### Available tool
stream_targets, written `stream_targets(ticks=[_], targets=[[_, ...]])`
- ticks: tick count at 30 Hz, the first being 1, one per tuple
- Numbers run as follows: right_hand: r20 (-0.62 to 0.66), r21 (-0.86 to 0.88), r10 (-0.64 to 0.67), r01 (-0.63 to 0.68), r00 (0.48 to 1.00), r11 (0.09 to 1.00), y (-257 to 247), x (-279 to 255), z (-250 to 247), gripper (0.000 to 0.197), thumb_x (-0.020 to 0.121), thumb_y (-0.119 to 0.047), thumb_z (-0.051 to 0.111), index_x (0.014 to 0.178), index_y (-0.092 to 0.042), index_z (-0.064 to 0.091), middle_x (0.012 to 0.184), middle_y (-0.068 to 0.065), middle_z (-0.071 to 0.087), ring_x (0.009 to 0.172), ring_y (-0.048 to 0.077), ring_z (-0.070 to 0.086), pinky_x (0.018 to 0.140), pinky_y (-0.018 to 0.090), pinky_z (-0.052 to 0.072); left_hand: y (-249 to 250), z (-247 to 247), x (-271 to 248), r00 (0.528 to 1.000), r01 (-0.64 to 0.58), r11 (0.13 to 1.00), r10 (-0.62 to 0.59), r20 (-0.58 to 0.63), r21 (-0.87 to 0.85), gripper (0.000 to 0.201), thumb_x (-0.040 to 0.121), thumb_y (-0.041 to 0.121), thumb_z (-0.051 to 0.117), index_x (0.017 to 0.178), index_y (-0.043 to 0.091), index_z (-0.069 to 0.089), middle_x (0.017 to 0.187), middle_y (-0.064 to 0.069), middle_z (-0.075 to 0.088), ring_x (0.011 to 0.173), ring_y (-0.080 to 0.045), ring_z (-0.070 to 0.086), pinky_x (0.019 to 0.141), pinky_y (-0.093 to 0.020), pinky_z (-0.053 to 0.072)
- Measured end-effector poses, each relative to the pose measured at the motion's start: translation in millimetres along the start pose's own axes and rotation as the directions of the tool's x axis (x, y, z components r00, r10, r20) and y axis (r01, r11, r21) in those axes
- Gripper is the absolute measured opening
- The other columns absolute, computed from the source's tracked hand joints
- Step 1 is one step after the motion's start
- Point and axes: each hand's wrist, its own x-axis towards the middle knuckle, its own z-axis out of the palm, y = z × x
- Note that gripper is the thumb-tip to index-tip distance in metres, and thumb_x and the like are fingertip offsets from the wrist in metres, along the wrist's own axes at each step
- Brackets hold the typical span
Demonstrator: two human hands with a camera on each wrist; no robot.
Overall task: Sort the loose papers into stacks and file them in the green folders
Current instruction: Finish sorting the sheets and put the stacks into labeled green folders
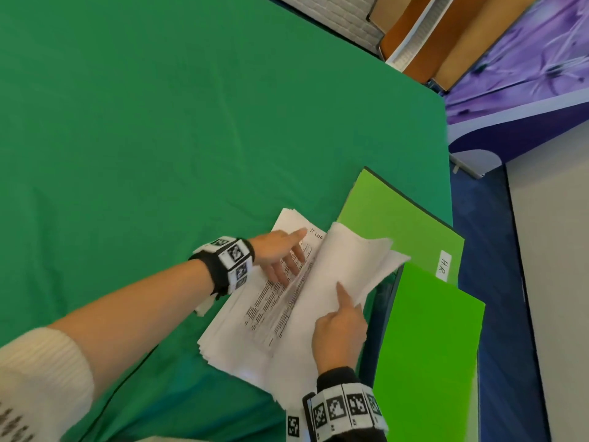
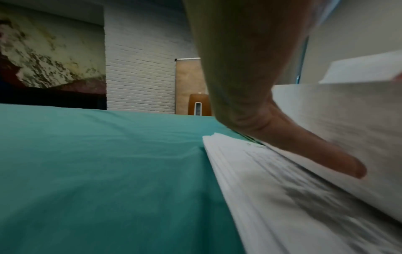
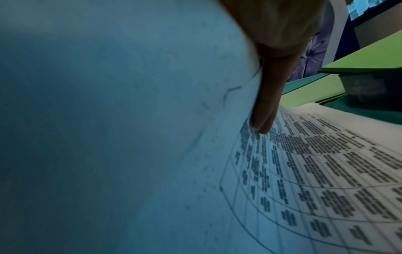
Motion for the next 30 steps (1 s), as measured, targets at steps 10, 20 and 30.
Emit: stream_targets(ticks=[10, 20, 30], targets=[[0.173, 0.056, 0.106, -0.117, 0.979, 0.992, -17, -4, 9, 0.042, 0.093, -0.032, 0.059, 0.127, -0.010, 0.050, 0.118, 0.011, 0.062, 0.109, 0.028, 0.058, 0.093, 0.032, 0.044, -40, 46, -16, 0.982, -0.167, 0.982, 0.158, 0.108, 0.086, 0.026, 0.096, 0.008, 0.050, 0.117, 0.016, 0.063, 0.100, -0.004, 0.067, 0.081, -0.015, 0.065, 0.072, -0.026, 0.057], [0.052, 0.249, 0.180, -0.188, 0.982, 0.950, 7, -12, -17, 0.051, 0.085, -0.001, 0.057, 0.133, -0.016, 0.046, 0.103, 0.010, 0.062, 0.083, 0.021, 0.049, 0.074, 0.024, 0.038, 15, -23, 53, 0.884, 0.061, 0.595, 0.340, -0.320, 0.801, 0.062, 0.089, 0.007, 0.060, 0.145, 0.016, 0.035, 0.143, -0.006, 0.042, 0.128, -0.027, 0.042, 0.105, -0.047, 0.039], [-0.026, 0.250, 0.124, -0.114, 0.992, 0.962, 1, -8, -14, 0.066, 0.084, 0.002, 0.055, 0.143, -0.025, 0.040, 0.095, 0.001, 0.055, 0.079, 0.020, 0.052, 0.074, 0.025, 0.042, 21, -32, 68, 0.806, 0.092, 0.301, 0.537, -0.248, 0.949, 0.024, 0.094, 0.035, 0.058, 0.114, 0.024, 0.066, 0.119, 0.004, 0.053, 0.113, -0.020, 0.042, 0.099, -0.045, 0.036]])
